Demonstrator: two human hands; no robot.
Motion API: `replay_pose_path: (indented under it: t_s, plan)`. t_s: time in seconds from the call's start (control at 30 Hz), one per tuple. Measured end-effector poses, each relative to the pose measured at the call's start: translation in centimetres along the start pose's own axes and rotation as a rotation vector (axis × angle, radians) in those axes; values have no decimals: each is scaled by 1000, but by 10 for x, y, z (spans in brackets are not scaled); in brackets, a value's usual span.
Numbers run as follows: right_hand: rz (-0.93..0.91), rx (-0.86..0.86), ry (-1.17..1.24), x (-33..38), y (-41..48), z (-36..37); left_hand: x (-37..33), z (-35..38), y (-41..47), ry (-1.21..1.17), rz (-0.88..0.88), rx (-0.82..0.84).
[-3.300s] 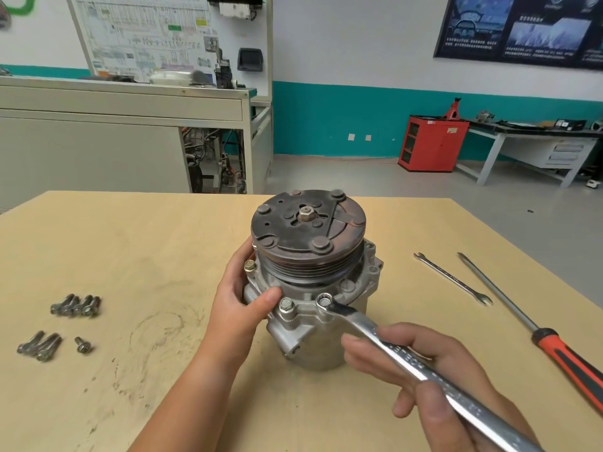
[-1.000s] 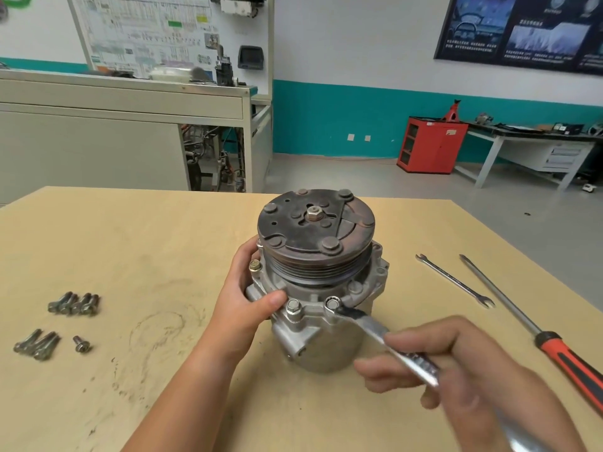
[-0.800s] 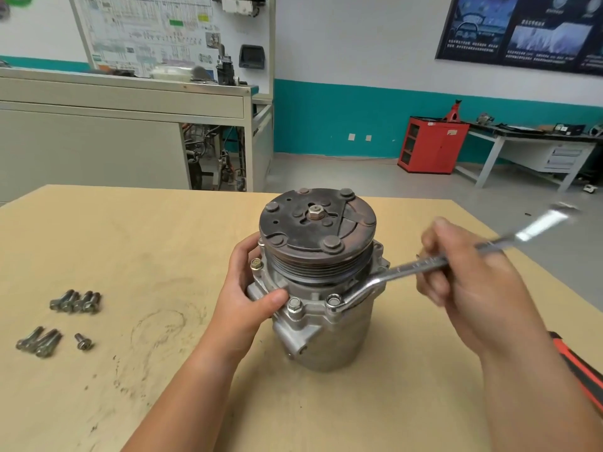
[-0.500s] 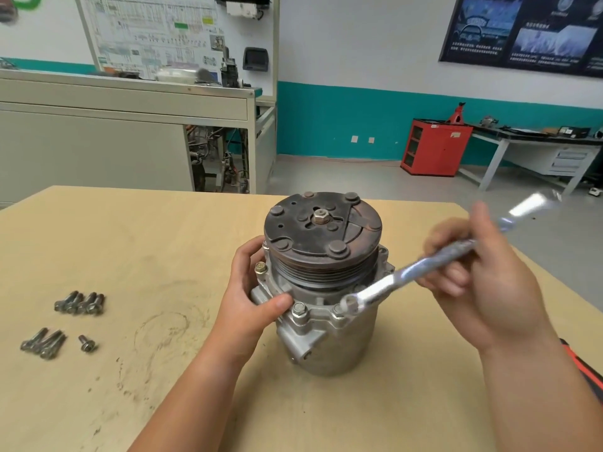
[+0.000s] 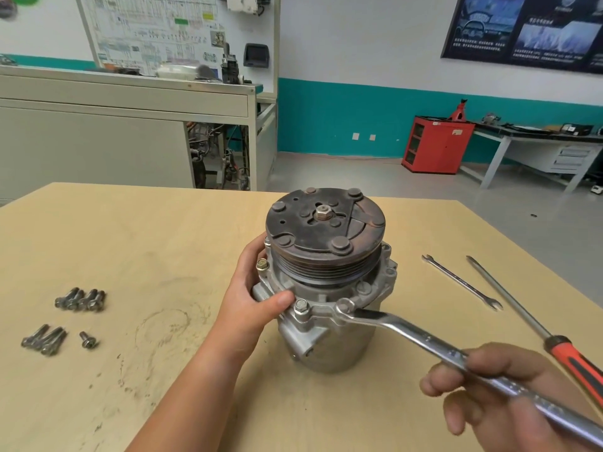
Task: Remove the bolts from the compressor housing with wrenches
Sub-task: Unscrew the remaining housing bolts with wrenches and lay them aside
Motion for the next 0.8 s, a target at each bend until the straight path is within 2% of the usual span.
replay_pose_path:
  t_s: [0.03, 0.1, 0.13, 0.2, 0.3, 0.4, 0.5, 0.63, 0.73, 0.8]
  plan:
    - [-13, 111, -135, -4, -3, 16, 0, 0, 0, -3, 3, -2]
    - [62, 13, -319, -5, -5, 19, -2, 1, 0, -10, 10, -7]
    - [131, -52, -333, -9, -7, 16, -2, 1, -1, -13, 11, -12]
    - [174, -68, -374, -13, -9, 16, -2, 0, -1, -14, 9, -24]
    - [23, 31, -515, -3, -7, 32, -1, 0, -1, -14, 7, -29]
    - [-120, 15, -596, 6, -4, 30, -1, 0, -1, -18, 6, -24]
    - [-186, 18, -581, 10, 3, 27, -1, 0, -1, -26, 4, -16]
    - [-130, -17, -327, 9, 34, 18, -1, 1, -1, -26, 7, -1]
    - [37, -24, -313, -4, 77, 7, -1, 1, -1, -29, 23, -13]
    - [141, 57, -319, -9, 100, 13, -2, 1, -2, -33, 32, -29]
Point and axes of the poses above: each hand's wrist, its own y-axis towards the middle knuckle, its own z-axis out of the palm, x = y × z, the point moved 8 cm from there along y, towards the middle knuckle
